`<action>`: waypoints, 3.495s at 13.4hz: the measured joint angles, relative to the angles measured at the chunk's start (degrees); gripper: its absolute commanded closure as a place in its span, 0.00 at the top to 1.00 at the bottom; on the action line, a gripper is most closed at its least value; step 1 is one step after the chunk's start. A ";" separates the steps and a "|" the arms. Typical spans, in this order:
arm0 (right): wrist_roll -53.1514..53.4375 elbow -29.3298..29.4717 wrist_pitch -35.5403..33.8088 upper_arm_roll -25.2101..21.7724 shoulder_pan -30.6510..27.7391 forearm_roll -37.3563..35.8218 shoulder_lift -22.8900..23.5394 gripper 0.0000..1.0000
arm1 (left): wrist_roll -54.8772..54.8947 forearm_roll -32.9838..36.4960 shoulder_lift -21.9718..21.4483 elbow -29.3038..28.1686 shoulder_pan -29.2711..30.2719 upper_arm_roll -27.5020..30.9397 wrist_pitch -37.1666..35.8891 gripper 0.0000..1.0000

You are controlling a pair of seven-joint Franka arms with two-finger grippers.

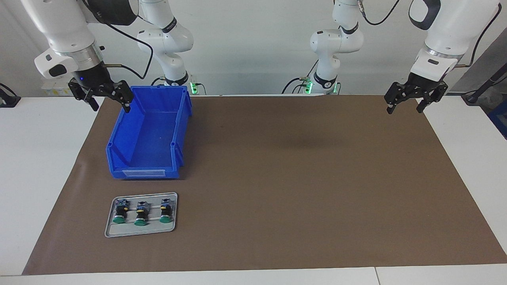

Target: Place and press button with both arms

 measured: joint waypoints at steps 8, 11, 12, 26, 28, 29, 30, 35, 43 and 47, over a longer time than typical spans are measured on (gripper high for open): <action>-0.01 -0.20 -0.04 0.03 0.10 0.00 -0.30 1.00 | 0.00 0.00 0.00 0.00 0.00 -0.07 -0.03 1.00; -0.01 -0.33 -0.01 0.03 0.10 0.00 -0.34 1.00 | 0.00 0.00 0.00 0.00 0.06 0.45 -0.12 1.00; -0.01 -0.36 0.00 0.03 0.10 0.00 -0.35 1.00 | -0.01 0.00 -0.01 0.00 0.07 0.55 -0.12 1.00; -2.83 1.70 15.58 0.04 -0.67 0.31 10.07 1.00 | -4.99 -2.88 -0.03 -0.10 0.06 0.46 -0.27 1.00; -4.80 4.29 19.93 0.02 -1.50 0.75 15.82 1.00 | -4.85 -2.88 -0.06 -0.28 0.06 0.45 -0.45 1.00; -5.12 5.48 22.79 0.05 -1.50 0.76 19.42 1.00 | -4.81 -2.88 -0.09 -0.42 0.06 0.43 -0.67 1.00; -5.13 6.62 25.94 0.11 -1.40 0.78 23.30 1.00 | -4.80 -2.88 -0.24 -0.77 0.06 0.41 -0.91 1.00; -5.14 9.40 36.33 0.22 -1.30 3.91 35.99 1.00 | -4.78 -2.88 -1.26 -2.54 0.06 0.40 -3.48 1.00; -10.05 4.24 37.75 0.22 -1.42 4.22 36.71 0.73 | -4.72 -2.88 -2.13 -3.71 0.06 0.56 -4.73 1.00; -10.05 3.40 39.09 0.23 -1.00 4.25 36.63 0.67 | -4.72 -2.88 -2.27 -3.86 0.07 0.64 -4.73 1.00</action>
